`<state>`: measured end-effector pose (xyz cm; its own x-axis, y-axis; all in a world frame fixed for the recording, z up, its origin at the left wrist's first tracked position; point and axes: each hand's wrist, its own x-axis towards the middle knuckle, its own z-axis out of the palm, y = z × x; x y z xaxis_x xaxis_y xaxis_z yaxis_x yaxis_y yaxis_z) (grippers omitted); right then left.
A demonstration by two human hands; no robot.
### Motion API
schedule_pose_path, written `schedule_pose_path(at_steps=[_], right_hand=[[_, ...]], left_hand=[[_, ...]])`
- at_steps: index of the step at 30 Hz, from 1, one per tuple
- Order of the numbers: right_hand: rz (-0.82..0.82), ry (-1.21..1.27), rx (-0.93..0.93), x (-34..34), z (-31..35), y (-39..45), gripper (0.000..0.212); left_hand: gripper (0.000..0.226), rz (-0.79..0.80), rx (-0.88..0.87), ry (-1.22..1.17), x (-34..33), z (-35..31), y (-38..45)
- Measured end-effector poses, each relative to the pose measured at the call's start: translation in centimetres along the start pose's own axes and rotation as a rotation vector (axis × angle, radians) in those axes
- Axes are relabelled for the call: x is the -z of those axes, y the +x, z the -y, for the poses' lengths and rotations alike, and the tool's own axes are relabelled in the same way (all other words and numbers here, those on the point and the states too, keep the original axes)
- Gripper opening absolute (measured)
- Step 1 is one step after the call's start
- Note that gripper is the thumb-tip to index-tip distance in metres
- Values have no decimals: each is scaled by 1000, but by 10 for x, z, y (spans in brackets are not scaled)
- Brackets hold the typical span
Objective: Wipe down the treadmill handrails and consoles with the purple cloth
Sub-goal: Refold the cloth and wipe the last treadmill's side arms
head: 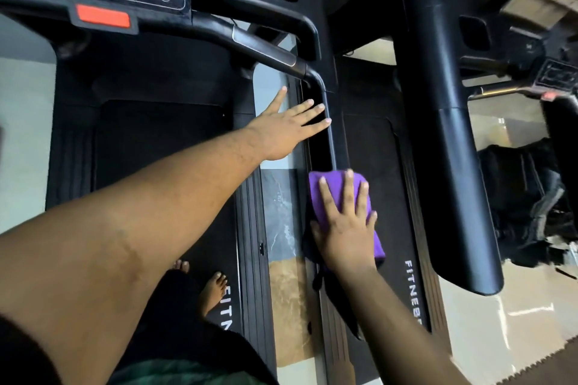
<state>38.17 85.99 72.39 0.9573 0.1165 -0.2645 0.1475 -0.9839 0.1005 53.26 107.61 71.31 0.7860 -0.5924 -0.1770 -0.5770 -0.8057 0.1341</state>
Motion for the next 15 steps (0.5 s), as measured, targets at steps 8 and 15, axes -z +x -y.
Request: schedule_pose_path(at_steps=[8,15], right_hand=[[88,-67,1,-26,-20,-49,95],[161,-168,26,17,20,58,107]], left_hand=[[109,-32,-81,61,-5,20,5],[84,-65,-151,337,10,75,26]])
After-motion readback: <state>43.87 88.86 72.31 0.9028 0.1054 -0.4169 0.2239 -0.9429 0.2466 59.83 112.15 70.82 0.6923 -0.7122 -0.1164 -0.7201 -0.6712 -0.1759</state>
